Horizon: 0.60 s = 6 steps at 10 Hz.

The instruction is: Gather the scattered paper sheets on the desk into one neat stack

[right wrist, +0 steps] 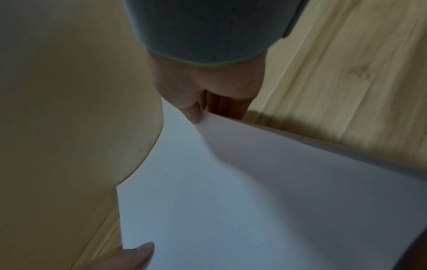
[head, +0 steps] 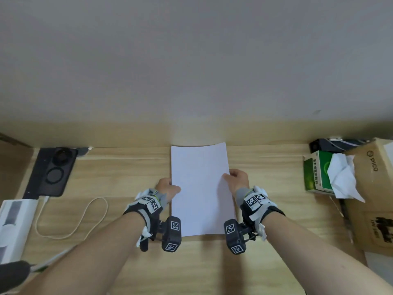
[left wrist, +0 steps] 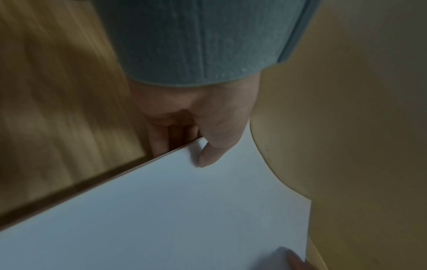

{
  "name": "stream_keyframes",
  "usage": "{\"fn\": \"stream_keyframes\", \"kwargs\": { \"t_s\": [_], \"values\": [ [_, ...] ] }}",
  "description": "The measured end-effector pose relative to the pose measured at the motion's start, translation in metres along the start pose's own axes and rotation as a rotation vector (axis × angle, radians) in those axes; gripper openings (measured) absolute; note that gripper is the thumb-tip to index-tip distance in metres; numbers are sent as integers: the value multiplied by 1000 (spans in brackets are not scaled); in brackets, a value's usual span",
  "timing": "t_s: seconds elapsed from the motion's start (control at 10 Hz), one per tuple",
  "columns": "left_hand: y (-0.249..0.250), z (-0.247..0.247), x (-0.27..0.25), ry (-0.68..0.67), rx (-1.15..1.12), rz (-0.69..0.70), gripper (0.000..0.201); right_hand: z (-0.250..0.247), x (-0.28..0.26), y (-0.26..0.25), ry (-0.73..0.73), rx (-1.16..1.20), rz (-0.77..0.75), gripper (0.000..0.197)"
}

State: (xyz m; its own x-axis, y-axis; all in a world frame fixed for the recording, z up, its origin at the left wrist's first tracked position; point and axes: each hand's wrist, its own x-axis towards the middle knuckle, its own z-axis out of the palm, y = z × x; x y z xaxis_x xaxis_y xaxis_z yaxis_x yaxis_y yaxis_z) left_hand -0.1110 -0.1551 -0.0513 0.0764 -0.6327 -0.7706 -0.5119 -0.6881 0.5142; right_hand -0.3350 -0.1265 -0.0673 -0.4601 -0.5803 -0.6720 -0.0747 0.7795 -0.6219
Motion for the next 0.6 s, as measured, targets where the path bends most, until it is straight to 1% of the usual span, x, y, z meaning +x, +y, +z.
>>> {"fn": "stream_keyframes", "kwargs": {
  "t_s": [0.1,0.2,0.3,0.4,0.5,0.6],
  "values": [
    [-3,-1,6,12,28,23,10,1,-1,-2,49,-18,-2,24],
    [-2,-1,6,19,57,30,11,0,-3,-4,100,-38,-8,29],
    [-2,1,4,9,52,37,20,2,-1,0,126,-18,-7,30],
    [1,1,-3,37,55,49,25,5,-3,-1,174,19,10,32],
    [-1,0,-7,93,27,77,39,6,-3,3,176,1,-5,37],
    [-7,-7,1,192,47,105,49,4,2,10,224,32,-55,39]
  ]
}}
